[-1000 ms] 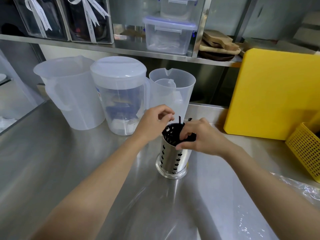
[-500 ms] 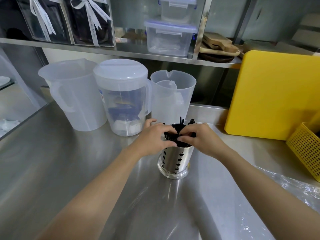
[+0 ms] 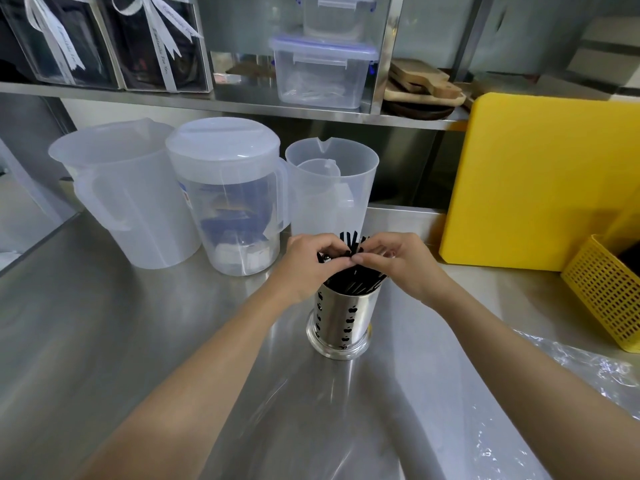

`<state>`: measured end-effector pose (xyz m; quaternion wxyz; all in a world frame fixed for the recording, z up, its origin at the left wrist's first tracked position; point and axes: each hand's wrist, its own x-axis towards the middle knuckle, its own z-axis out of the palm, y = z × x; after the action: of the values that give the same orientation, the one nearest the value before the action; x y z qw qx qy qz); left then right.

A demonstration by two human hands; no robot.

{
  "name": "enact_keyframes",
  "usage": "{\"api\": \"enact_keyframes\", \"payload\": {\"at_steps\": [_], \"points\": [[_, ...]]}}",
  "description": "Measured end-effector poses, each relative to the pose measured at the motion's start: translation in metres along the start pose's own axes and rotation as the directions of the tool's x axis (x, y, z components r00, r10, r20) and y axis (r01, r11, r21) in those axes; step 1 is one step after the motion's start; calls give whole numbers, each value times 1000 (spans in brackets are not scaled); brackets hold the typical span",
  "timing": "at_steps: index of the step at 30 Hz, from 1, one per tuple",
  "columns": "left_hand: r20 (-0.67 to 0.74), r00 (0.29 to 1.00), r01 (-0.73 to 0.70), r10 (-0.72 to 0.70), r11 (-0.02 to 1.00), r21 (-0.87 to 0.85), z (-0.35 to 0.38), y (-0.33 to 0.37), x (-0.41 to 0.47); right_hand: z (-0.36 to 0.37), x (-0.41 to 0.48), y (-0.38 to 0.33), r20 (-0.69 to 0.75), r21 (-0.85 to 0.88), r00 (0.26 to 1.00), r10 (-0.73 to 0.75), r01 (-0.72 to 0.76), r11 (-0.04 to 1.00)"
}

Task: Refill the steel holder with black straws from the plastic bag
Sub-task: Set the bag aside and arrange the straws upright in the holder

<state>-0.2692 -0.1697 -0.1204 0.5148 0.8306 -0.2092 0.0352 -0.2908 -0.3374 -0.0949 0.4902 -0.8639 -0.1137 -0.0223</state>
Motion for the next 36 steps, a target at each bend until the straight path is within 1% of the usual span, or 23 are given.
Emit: {"api": "enact_keyframes", "payload": {"at_steps": [2, 5, 10, 14, 16, 19, 21, 26, 28, 31, 32, 34, 36], "points": [[-3, 1000, 15, -15, 998, -60, 1, 1, 0, 0, 1, 1, -3, 17, 1000, 8, -8, 1000], [12, 999, 53, -53, 995, -89, 3, 1, -1, 1, 3, 3, 4, 21, 1000, 9, -10, 1000], [6, 996, 85, -85, 992, -91, 3, -1, 0, 3, 4, 4, 28, -18, 999, -44, 44, 999], [9, 997, 79, -78, 993, -84, 1, -3, -3, 2, 7, 10, 11, -79, 1000, -28, 29, 996], [-33, 998, 50, -53, 994, -97, -2, -5, -5, 3, 8, 16, 25, -137, 1000, -8, 11, 991], [-157, 987, 9, -26, 994, -107, -7, -10, -9, 4, 7, 23, 58, -187, 998, 3, 8, 982], [-241, 969, 16, -46, 992, -122, -9, -14, -10, 4, 7, 23, 52, -178, 998, -26, 35, 983], [-401, 910, 24, -104, 980, -200, -16, -15, -11, 2, 8, 18, -25, -128, 994, -102, 98, 987], [-417, 900, 31, -124, 974, -224, -19, -14, -10, 2, 9, 16, -45, -123, 992, -116, 109, 986], [-375, 918, 46, -126, 976, -214, -21, -11, -15, -1, 6, 13, -74, -110, 989, -129, 120, 987], [-358, 927, 43, -114, 979, -199, -21, -10, -17, -2, 4, 12, -71, -137, 987, -143, 133, 982], [-330, 941, 23, -67, 990, -137, -19, -9, -24, -5, -2, 10, -29, -253, 980, -195, 182, 950], [-306, 952, -9, -7, 999, -50, -18, -11, -29, -5, -7, 7, 60, -397, 965, -254, 257, 881]]}}
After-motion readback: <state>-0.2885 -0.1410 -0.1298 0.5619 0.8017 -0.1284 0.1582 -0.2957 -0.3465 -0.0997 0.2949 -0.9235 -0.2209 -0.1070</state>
